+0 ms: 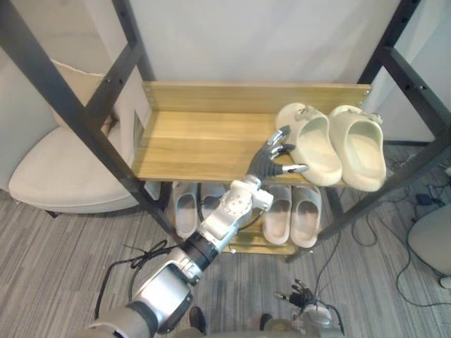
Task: Organize the slippers on the shoe rack
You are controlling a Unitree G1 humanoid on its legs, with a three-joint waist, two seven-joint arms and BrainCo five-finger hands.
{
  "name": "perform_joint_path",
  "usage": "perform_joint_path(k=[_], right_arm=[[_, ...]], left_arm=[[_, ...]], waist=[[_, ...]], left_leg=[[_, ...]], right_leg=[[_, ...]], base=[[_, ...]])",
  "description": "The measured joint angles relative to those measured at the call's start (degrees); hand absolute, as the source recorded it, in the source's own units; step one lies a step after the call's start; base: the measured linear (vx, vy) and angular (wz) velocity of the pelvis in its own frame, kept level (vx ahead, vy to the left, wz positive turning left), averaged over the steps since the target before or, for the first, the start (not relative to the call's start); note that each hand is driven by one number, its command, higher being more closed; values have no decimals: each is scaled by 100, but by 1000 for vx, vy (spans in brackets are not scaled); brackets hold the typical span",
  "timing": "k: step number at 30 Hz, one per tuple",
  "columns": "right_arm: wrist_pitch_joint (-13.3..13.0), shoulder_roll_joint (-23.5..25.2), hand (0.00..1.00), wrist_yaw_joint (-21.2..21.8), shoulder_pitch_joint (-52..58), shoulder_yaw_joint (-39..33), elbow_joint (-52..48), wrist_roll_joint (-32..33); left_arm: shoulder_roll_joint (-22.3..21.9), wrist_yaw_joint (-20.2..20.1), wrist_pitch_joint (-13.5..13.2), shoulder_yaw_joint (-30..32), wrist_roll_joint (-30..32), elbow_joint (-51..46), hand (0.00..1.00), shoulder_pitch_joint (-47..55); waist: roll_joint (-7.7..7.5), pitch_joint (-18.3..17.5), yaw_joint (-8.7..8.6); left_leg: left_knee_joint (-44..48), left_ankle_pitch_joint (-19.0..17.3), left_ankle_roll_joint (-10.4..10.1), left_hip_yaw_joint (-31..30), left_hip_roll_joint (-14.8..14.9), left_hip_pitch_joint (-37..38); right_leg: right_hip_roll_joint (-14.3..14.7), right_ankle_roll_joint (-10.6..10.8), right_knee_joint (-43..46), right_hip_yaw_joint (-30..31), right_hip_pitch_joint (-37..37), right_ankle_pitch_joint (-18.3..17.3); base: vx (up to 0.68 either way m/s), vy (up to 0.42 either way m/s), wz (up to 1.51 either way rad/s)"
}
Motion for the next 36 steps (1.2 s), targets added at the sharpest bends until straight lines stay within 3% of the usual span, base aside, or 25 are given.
perform_joint_path(k=[13,17,28,36], right_arm=[[4,14,0,30,-85,17,0,-1],[36,14,0,53,-108,68,0,-1],[52,63,0,137,-133,371,1,-12],[46,67,0,141,-142,547,115,-37]], left_arm=[[122,-16,52,524,10,8,0,-14],[390,-19,77,709,4,-567,0,438],[736,-430,105,673,-435,-2215,0,1466],[971,-1004,129,318,-1071,-3258,0,2571]], waist=[[-1,1,-71],[-3,2,-70],[-2,2,196],[-42,-96,461]], left_leg=[[1,2,-1,-45,0,-13],[3,5,-1,-124,-2,-12],[-1,134,24,-431,-13,-44],[-2,158,48,-642,-52,-86]], right_leg=[[2,6,-26,-64,32,5],[2,6,-26,-115,93,4],[4,7,35,-427,175,-16],[-18,33,121,-592,188,-98]], base=[[-1,0,0],[-3,-1,5],[-43,-1,15],[-23,3,11]])
